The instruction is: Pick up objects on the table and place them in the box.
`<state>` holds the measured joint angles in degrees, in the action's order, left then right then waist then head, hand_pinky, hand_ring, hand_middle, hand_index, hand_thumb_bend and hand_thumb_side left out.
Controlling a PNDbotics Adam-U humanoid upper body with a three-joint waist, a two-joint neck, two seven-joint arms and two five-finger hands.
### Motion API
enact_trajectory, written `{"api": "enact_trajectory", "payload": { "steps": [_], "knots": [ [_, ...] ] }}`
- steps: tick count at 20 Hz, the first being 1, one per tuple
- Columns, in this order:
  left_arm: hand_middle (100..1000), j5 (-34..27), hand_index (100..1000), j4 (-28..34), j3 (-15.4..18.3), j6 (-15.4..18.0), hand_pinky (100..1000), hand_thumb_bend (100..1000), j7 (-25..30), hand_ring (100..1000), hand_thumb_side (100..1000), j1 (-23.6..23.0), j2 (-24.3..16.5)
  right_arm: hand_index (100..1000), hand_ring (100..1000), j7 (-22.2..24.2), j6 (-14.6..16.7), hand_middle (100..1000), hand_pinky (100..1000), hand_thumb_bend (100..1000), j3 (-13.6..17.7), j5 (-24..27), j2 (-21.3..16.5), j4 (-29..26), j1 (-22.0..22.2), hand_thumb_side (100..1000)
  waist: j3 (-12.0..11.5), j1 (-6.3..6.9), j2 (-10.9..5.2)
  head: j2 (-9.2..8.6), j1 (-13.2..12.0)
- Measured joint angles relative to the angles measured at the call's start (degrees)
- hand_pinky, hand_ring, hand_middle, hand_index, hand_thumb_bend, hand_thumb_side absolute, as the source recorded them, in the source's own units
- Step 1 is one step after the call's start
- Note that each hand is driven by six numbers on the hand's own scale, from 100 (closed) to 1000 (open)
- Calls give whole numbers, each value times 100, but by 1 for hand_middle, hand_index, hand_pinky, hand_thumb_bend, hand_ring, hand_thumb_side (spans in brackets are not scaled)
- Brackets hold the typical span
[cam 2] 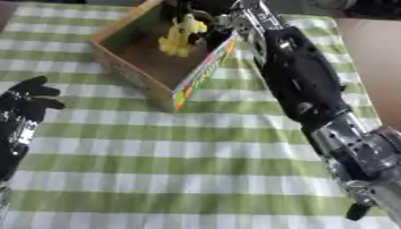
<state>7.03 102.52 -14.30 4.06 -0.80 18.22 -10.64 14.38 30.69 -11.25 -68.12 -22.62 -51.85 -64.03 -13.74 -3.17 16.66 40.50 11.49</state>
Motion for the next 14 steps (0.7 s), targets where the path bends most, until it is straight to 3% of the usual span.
{"api": "enact_trajectory", "payload": {
  "steps": [3,4,7,8,10,14],
  "knots": [
    [677,-1,867,1,-1,2,830,330,11,646,687,1,0,594,765,-99,41,764,870,104,1,-230,83,98,20,100,-7,1,-1,-24,6],
    [677,-1,867,1,-2,-1,830,330,16,646,687,1,0,669,768,-136,52,767,870,173,1,-280,106,126,33,100,-7,2,-1,-25,7],
    [677,-1,867,1,-3,-3,830,330,18,645,687,8,1,753,771,-257,70,769,869,275,1,-453,170,182,79,122,-8,7,-1,-25,9],
    [677,-1,867,2,-4,-3,830,330,18,645,687,14,1,814,776,-303,72,773,870,359,0,-505,188,199,95,201,-8,8,-1,-25,9],
    [677,-1,868,2,-8,-3,830,330,18,645,686,27,1,881,783,-406,70,781,872,438,-1,-599,213,207,107,283,-5,10,-1,-25,8],
    [678,-1,867,2,-13,-3,830,331,18,645,686,35,1,943,785,-710,23,782,871,577,-5,-789,216,161,101,378,13,10,0,-25,0]
  ]
}}
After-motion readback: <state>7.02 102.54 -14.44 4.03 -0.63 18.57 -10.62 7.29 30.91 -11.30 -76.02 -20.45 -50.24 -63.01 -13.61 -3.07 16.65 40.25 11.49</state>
